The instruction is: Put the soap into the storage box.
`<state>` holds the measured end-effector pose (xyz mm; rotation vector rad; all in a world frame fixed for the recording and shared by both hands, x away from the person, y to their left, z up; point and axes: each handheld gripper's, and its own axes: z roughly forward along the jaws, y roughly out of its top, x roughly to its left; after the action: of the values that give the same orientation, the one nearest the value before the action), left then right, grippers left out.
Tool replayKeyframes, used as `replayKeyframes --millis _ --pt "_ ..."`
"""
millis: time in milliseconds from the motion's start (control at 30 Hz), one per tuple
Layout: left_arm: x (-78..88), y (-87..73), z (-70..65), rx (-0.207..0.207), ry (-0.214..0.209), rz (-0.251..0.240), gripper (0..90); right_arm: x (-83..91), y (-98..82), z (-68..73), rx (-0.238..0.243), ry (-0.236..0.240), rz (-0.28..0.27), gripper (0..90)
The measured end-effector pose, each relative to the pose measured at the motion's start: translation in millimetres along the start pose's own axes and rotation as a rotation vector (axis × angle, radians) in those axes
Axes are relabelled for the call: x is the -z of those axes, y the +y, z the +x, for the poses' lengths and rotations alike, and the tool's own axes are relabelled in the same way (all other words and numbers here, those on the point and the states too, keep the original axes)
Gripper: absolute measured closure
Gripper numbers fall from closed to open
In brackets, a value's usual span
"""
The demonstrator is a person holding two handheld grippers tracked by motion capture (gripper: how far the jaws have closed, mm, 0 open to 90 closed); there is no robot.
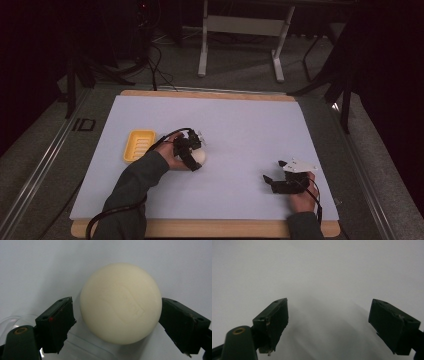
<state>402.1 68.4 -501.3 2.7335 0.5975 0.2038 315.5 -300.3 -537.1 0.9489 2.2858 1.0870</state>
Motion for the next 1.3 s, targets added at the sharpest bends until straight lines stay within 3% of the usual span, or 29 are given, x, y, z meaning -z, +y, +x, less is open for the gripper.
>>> replayKeyframes --millis 267,667,1000,1300 --pt "-8.9 4.5 1.4 -0.011 -0.018 0.029 16.5 0.1 0.0 -0.1 -0.002 0.001 0.000 15.8" --pt "-9.8 4.1 3.8 -0.006 -0.064 0.020 24.5 0.1 0.0 -0.1 -0.002 0.000 -0.001 15.8" --pt "-9.0 8.6 -2.9 -0.071 -0.084 0.044 25.1 0.2 -0.1 -0.2 -0.002 0.001 -0.003 15.8" --pt "-6.2 8.4 -5.5 -0.090 -0.080 0.039 25.4 0.3 -0.1 -0.2 -0.002 0.001 -0.004 15.8"
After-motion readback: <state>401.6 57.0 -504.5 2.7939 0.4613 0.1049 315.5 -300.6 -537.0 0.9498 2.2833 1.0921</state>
